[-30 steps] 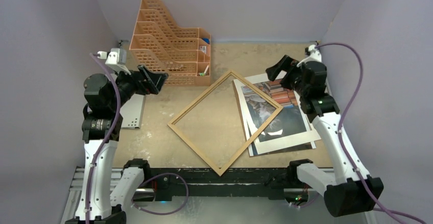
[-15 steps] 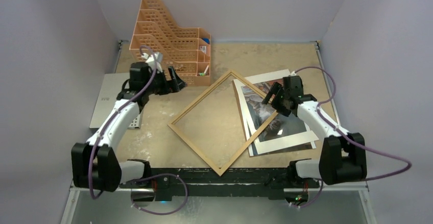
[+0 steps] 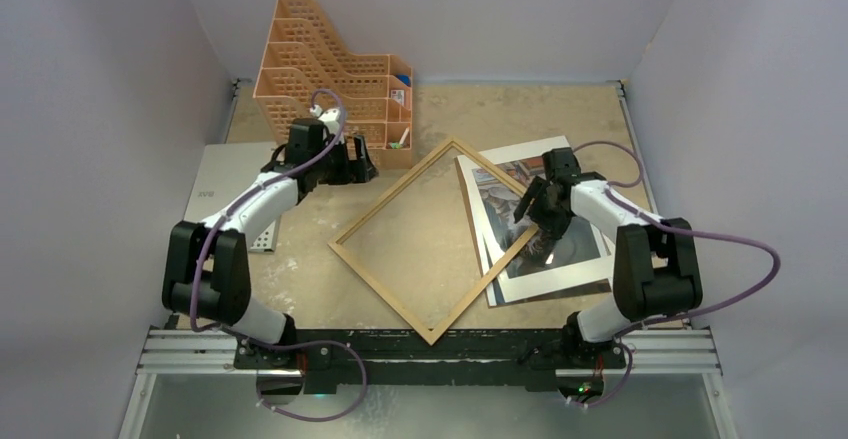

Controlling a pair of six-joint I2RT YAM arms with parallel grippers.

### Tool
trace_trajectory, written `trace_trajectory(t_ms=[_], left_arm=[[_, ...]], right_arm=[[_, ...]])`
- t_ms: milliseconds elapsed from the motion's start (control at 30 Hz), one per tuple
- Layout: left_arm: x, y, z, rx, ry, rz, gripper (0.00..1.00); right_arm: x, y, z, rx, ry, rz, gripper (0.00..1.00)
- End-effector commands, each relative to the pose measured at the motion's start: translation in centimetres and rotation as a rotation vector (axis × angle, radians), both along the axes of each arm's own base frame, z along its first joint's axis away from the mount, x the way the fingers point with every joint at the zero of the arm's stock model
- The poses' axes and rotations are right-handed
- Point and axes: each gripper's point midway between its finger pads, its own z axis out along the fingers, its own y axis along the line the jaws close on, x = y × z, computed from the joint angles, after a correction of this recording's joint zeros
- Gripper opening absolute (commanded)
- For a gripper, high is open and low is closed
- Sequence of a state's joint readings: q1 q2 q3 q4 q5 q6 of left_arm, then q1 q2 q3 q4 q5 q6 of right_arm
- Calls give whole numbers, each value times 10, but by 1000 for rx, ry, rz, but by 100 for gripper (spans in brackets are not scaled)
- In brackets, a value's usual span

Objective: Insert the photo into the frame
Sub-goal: Adjust the photo frame at the center of the board.

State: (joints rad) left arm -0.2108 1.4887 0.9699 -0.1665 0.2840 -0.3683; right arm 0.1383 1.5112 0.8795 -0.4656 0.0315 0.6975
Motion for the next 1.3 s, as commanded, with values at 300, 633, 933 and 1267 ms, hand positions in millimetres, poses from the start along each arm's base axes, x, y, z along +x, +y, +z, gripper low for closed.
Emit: trace_trajectory(t_ms=[300, 633, 933, 1267], left_arm=[[20, -12, -34, 7, 20, -72, 81], [21, -20, -50, -27, 57, -98, 74], [41, 14, -33, 71, -22, 124, 74], [42, 54, 3, 146, -123, 340, 74]], right_arm=[[29, -3, -2, -23, -26, -47, 40], [87, -39, 20, -246, -113, -55, 12], [138, -48, 19, -311, -168, -12, 18], [160, -50, 36, -312, -250, -24, 58]])
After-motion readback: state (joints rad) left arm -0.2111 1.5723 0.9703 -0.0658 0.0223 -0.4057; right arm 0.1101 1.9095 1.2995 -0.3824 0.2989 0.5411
